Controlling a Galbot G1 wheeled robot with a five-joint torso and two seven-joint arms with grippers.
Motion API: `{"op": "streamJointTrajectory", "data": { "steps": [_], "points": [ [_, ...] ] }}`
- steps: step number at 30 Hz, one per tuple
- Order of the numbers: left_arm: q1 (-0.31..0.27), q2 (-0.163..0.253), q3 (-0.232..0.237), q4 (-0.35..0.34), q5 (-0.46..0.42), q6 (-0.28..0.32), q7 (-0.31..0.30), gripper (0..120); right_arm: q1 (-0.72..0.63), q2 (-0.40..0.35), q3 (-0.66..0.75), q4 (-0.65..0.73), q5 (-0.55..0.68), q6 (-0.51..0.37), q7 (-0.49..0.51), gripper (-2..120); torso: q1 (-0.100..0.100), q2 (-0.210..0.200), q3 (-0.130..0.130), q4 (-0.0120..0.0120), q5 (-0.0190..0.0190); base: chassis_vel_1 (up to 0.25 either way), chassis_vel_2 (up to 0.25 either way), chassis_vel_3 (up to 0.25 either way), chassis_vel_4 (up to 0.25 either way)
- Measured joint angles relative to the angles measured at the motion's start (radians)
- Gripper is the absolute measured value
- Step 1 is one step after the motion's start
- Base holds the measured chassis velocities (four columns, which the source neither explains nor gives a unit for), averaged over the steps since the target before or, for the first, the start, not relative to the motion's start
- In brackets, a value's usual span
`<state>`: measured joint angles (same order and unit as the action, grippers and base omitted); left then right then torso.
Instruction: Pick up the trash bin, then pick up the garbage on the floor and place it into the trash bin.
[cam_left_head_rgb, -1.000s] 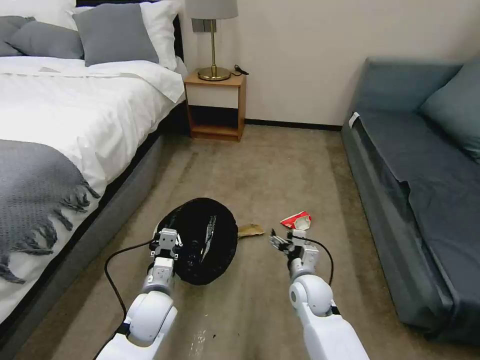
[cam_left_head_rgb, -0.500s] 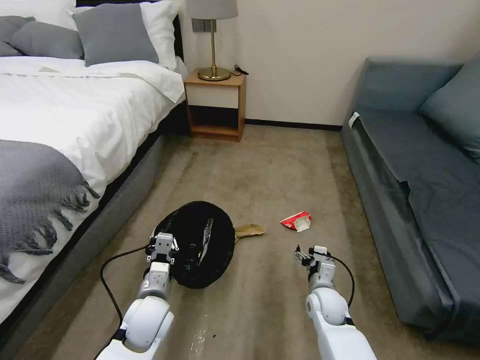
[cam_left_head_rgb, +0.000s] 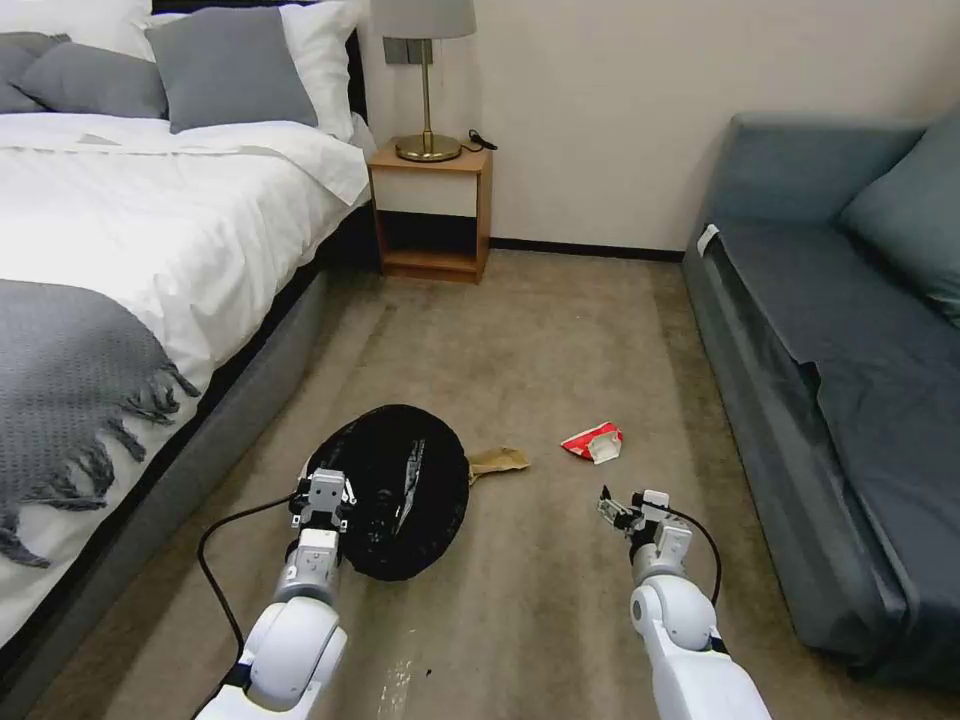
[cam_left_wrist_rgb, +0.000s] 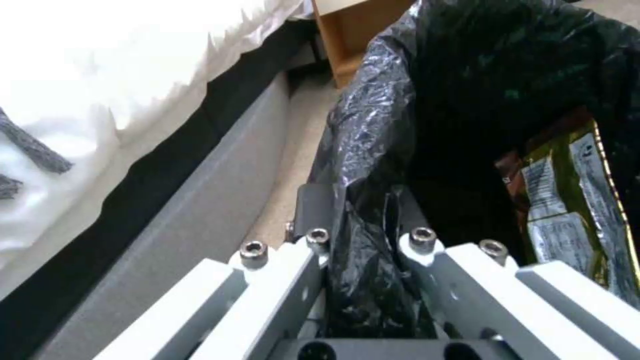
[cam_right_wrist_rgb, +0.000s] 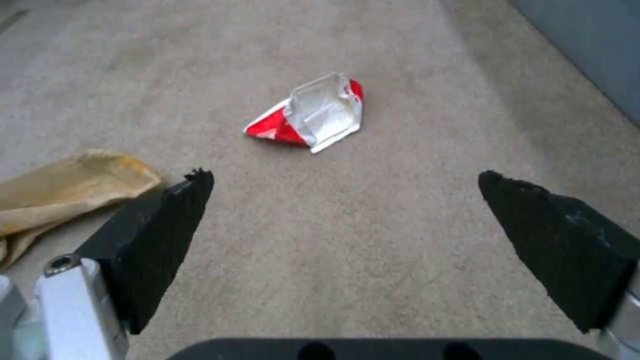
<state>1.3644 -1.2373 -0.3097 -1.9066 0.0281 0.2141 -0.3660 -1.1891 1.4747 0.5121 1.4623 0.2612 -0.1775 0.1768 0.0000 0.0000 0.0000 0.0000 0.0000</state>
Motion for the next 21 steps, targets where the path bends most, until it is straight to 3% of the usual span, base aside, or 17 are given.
{"op": "streamJointTrajectory", "data": {
  "steps": [21],
  "points": [
    [0.007,0.011,-0.002,-0.008,0.002,0.0,-0.001,4,-0.015,-0.001,0.011,-0.008,0.019,0.013,-0.018,100,0.0,0.0,0.0,0.0001,0.0,-0.01,0.012,0.012,-0.013]
  ]
}}
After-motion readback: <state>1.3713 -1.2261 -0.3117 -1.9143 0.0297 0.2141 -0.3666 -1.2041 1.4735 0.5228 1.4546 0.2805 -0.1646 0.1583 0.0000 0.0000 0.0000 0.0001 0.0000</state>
